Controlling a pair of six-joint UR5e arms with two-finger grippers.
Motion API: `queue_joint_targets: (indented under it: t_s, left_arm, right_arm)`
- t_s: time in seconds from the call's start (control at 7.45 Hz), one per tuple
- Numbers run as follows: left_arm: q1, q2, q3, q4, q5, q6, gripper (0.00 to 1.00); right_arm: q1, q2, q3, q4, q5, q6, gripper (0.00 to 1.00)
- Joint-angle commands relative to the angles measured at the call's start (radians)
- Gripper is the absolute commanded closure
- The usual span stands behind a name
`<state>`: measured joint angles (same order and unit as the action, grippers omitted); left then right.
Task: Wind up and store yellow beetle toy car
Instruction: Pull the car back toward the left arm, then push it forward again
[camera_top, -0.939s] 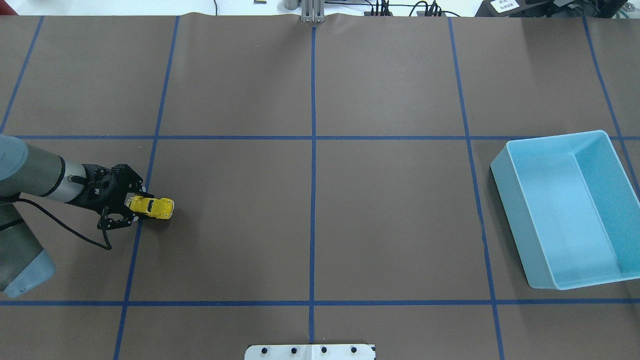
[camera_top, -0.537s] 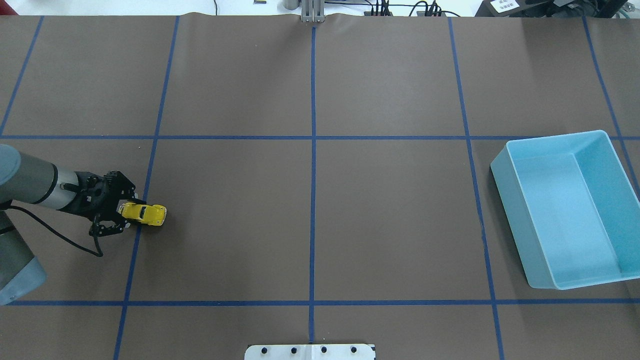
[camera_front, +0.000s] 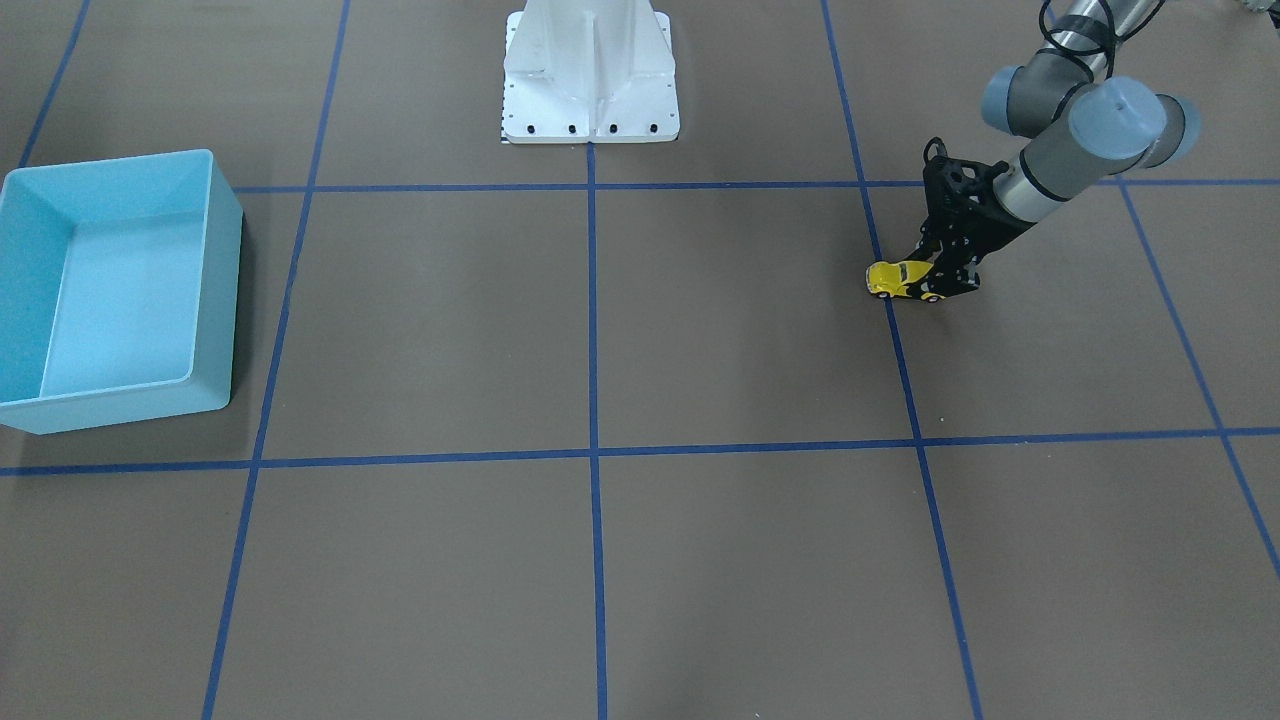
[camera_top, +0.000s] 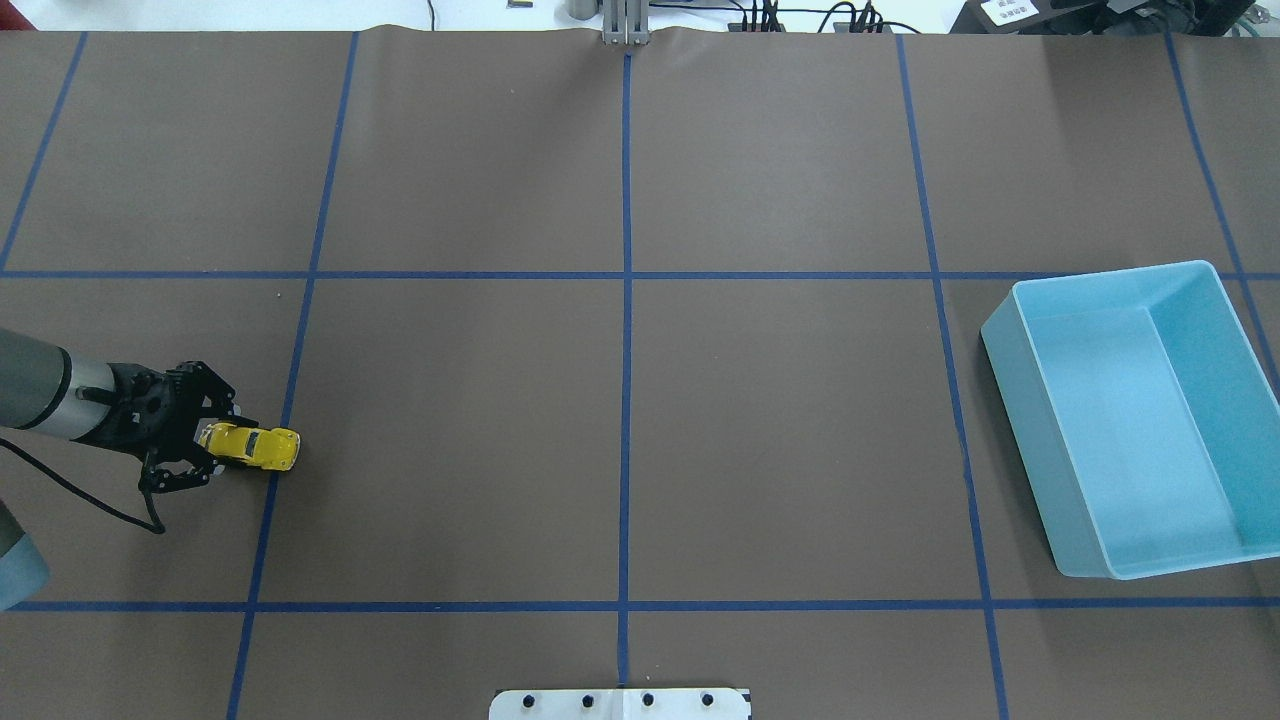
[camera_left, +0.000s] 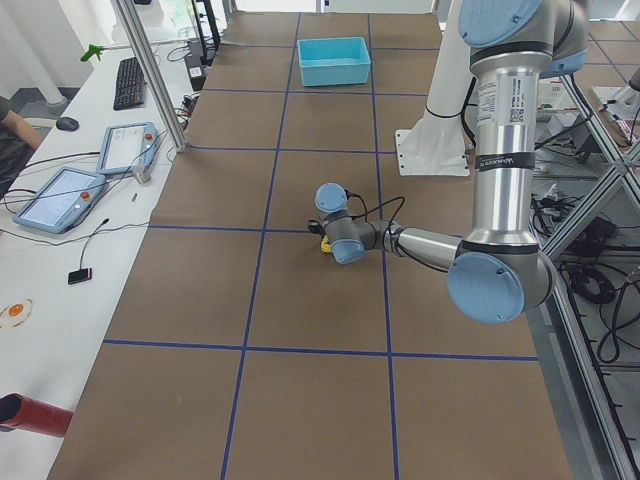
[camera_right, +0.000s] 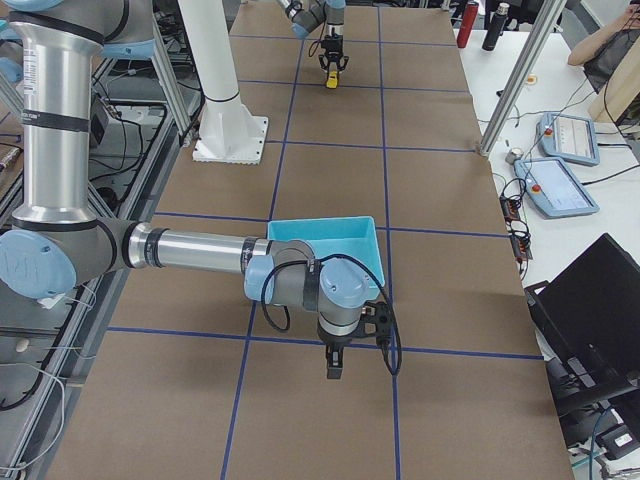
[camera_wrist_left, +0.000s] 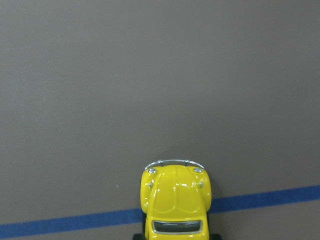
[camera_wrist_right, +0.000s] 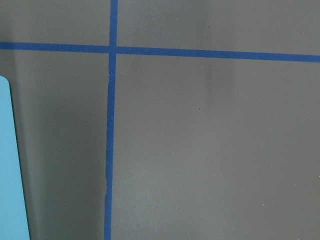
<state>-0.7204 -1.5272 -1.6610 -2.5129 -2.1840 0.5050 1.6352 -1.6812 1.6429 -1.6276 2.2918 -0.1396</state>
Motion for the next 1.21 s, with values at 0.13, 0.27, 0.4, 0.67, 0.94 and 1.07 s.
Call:
queue_joint_targets:
  t_s: [0.13,0.27,0.4,0.67,0.94,1.07]
  left_arm:
    - [-0.016,0.034,0.009,-0.046,-0.017,0.001,0.83]
    - [-0.024,0.045,0.009,-0.064,-0.017,0.001,0.82]
    - [-0.027,0.059,0.01,-0.069,-0.017,0.0,0.82]
    - [-0.04,0.061,0.02,-0.07,-0.017,0.0,0.77]
    - [-0.047,0.062,0.024,-0.082,-0.019,0.0,0.76]
    - [-0.053,0.061,0.024,-0.081,-0.017,-0.002,0.76]
  right_arm:
    - [0.0,0.001,0.0,0.0,0.0,0.0,0.01]
    - [0.0,0.001,0.0,0.0,0.0,0.0,0.01]
    - [0.0,0.001,0.0,0.0,0.0,0.0,0.01]
    - [0.0,0.001,0.002,0.0,0.0,0.0,0.01]
    - [0.0,0.001,0.002,0.002,0.002,0.0,0.01]
    - [0.0,0.001,0.002,0.002,0.002,0.0,0.01]
